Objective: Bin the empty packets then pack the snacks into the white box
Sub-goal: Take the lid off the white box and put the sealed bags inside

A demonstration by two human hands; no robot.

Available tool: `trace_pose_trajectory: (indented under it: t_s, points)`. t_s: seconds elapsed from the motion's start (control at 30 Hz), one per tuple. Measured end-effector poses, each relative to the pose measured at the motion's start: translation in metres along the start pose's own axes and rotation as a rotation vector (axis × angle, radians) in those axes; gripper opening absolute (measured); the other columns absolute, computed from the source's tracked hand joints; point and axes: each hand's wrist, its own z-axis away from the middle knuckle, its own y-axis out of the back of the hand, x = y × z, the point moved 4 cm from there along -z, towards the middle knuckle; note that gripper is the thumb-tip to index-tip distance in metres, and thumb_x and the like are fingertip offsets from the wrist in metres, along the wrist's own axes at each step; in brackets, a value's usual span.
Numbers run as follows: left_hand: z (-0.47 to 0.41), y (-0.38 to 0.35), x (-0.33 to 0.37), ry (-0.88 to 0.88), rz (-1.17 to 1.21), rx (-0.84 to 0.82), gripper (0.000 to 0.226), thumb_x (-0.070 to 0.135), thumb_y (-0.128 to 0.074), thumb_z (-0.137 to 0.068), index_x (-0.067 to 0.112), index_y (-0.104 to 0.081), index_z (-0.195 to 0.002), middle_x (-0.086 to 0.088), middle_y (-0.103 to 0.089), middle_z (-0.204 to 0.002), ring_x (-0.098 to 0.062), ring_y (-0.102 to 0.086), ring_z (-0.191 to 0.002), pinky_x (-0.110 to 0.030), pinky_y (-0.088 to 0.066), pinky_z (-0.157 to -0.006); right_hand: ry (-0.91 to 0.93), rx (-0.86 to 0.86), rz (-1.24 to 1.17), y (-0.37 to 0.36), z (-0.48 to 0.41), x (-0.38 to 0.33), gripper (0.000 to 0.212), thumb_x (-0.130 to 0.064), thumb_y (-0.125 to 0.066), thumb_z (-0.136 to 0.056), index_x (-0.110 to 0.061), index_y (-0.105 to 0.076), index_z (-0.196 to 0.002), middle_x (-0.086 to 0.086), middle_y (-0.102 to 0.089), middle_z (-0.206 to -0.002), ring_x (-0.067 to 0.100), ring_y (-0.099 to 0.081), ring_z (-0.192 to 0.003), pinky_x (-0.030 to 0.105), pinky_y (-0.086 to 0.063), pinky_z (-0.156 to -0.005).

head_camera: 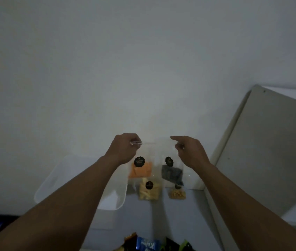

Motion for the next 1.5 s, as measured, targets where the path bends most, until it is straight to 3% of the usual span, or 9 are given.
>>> trace_pose_trajectory:
  t_s: [0.23, 0.4, 0.53, 0.73, 0.9, 1.07, 1.2, 1.33, 1.5]
  points:
    - [0.0, 0.081, -0.051, 0.003, 0.0, 0.0, 0.026, 0.006, -0.058, -0.092, 0.022, -0.076, -0.1, -0.003, -0.066, -0.1, -0.016, -0.06, -0.089, -0.021, -0.042, -0.075, -0.024, 0.01, -0.094, -0.028, -0.02, -0.08, 0.039, -0.002, -0.055, -0.092, -0.027, -0.069, -0.119, -0.004, -0.064, -0.099, 0.009, -0.06, -0.088, 0.019, -0.046, -0.078]
    - [-0.001, 0.116, -0.099, 0.016, -0.008, 0.005, 0.019, 0.009, -0.061, -0.088, 0.024, -0.072, -0.091, 0.002, -0.069, -0.094, -0.015, -0.063, -0.087, -0.019, -0.04, -0.071, -0.062, 0.018, -0.17, -0.069, -0.03, -0.12, 0.034, -0.006, -0.055, -0.092, -0.03, -0.071, -0.111, -0.002, -0.068, -0.1, 0.012, -0.066, -0.091, 0.027, -0.054, -0.083]
    - [0.003, 0.127, -0.138, 0.026, -0.024, -0.005, 0.016, 0.01, -0.061, -0.088, 0.021, -0.071, -0.09, 0.005, -0.069, -0.092, -0.011, -0.061, -0.087, -0.012, -0.039, -0.068, -0.061, -0.007, -0.213, -0.113, -0.035, -0.143, 0.031, -0.008, -0.055, -0.091, -0.033, -0.07, -0.102, -0.003, -0.069, -0.093, 0.012, -0.067, -0.082, 0.029, -0.056, -0.076]
    - [0.006, 0.128, -0.192, 0.076, -0.023, -0.057, 0.015, 0.009, -0.059, -0.088, 0.018, -0.071, -0.09, 0.001, -0.07, -0.1, -0.014, -0.063, -0.096, -0.023, -0.043, -0.077, -0.085, -0.132, -0.192, -0.187, -0.033, -0.156, 0.027, -0.008, -0.052, -0.094, -0.028, -0.068, -0.102, -0.003, -0.067, -0.091, 0.013, -0.066, -0.085, 0.027, -0.054, -0.075]
    - [0.012, 0.118, -0.221, 0.096, -0.008, -0.09, 0.016, 0.008, -0.059, -0.089, 0.019, -0.07, -0.089, 0.007, -0.068, -0.096, -0.009, -0.06, -0.091, -0.01, -0.039, -0.069, -0.085, -0.233, -0.08, -0.242, -0.031, -0.152, 0.026, -0.012, -0.046, -0.096, -0.029, -0.066, -0.098, 0.0, -0.069, -0.091, 0.02, -0.065, -0.083, 0.033, -0.055, -0.072]
    - [0.014, 0.102, -0.241, 0.105, -0.007, -0.117, 0.015, 0.009, -0.06, -0.089, 0.02, -0.071, -0.09, 0.008, -0.069, -0.096, -0.007, -0.06, -0.091, -0.005, -0.037, -0.07, -0.092, -0.296, 0.091, -0.276, -0.029, -0.137, 0.03, -0.007, -0.047, -0.093, -0.025, -0.064, -0.109, 0.004, -0.07, -0.099, 0.024, -0.064, -0.096, 0.026, -0.042, -0.075]
    - [0.02, 0.09, -0.244, 0.114, 0.008, -0.162, 0.014, 0.009, -0.061, -0.09, 0.019, -0.071, -0.09, 0.012, -0.066, -0.09, -0.002, -0.057, -0.086, -0.002, -0.035, -0.069, -0.088, -0.283, 0.234, -0.283, -0.026, -0.125, 0.037, -0.004, -0.052, -0.086, -0.022, -0.06, -0.118, 0.006, -0.067, -0.113, 0.026, -0.06, -0.109, 0.033, -0.046, -0.089]
    - [0.023, 0.075, -0.249, 0.15, 0.047, -0.171, 0.016, 0.011, -0.063, -0.088, 0.026, -0.07, -0.085, 0.012, -0.066, -0.091, -0.006, -0.06, -0.09, -0.011, -0.04, -0.072, -0.006, -0.211, 0.341, -0.278, -0.028, -0.119, 0.033, -0.008, -0.053, -0.091, -0.019, -0.059, -0.122, 0.007, -0.067, -0.116, 0.03, -0.057, -0.107, 0.038, -0.044, -0.085]
    - [0.018, 0.047, -0.247, 0.177, 0.093, -0.225, 0.015, 0.013, -0.063, -0.087, 0.026, -0.071, -0.086, 0.007, -0.069, -0.099, -0.009, -0.061, -0.097, -0.018, -0.043, -0.079, -0.061, -0.146, 0.316, -0.257, -0.021, -0.106, 0.037, -0.009, -0.052, -0.091, -0.015, -0.057, -0.127, 0.009, -0.061, -0.124, 0.031, -0.05, -0.115, 0.042, -0.045, -0.089]
